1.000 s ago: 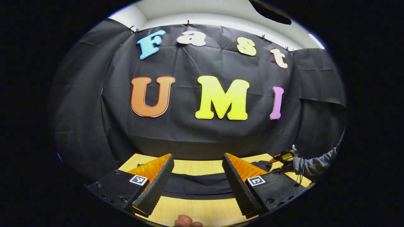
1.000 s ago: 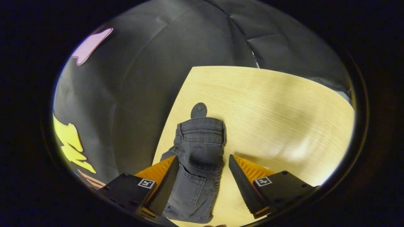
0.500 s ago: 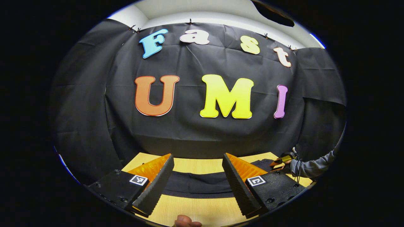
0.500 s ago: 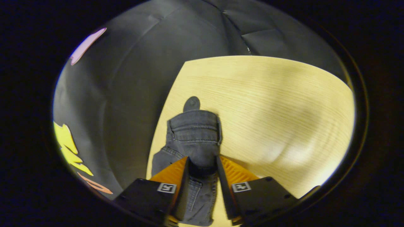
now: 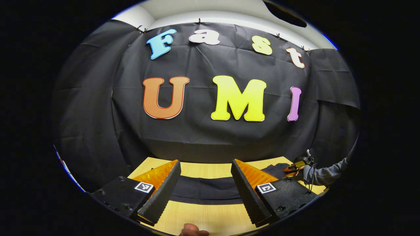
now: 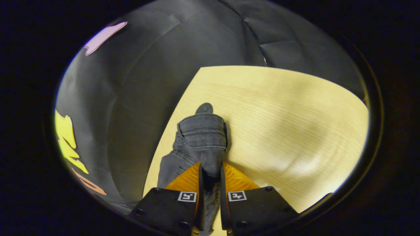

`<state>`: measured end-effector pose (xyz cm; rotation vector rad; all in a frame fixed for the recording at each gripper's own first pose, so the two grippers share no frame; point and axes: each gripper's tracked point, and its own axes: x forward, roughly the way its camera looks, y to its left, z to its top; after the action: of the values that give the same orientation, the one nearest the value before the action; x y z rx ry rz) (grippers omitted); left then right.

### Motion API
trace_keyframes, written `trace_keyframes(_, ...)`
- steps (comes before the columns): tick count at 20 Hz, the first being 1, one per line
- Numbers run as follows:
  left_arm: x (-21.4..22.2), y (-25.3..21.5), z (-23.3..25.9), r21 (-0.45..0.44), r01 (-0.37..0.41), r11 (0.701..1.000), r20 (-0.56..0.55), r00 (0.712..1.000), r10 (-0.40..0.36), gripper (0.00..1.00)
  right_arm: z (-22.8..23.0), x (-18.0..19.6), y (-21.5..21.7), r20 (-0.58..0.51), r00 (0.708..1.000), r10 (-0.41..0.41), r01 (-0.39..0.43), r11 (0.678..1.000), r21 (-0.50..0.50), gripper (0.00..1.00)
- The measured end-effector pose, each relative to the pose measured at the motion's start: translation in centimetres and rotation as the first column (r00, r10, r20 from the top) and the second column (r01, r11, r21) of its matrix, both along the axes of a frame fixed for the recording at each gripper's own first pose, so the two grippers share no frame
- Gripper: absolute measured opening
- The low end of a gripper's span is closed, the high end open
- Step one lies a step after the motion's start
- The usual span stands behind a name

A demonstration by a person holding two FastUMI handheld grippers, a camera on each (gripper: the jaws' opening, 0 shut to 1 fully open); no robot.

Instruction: Grasp the waist and the cuffs of the jeans and fold them to make the two legs overlap; first hold the waist and fold one-third of the jeans toward the cuffs, then hold the cuffs and fold the remaining one-third in the same direction to finish folding.

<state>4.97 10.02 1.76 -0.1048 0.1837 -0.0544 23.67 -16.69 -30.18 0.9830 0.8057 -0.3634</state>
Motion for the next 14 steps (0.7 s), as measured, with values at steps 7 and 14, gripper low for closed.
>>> trace_keyframes(7, 0.0, 0.6, 0.0, -0.007, -0.027, 1.000, 0.009, 1.000, 0.027, 0.99, 10.6, 1.6, 4.1, 0.181, 0.956, 0.231, -0.159, 0.926, -0.342, 0.16)
trace_keyframes(14, -0.4, 0.9, -0.2, -0.031, -0.057, 0.998, 0.003, 0.998, 0.057, 0.98, 20.8, -0.1, 14.6, 0.255, 0.817, 0.517, -0.250, 0.717, -0.650, 0.20)
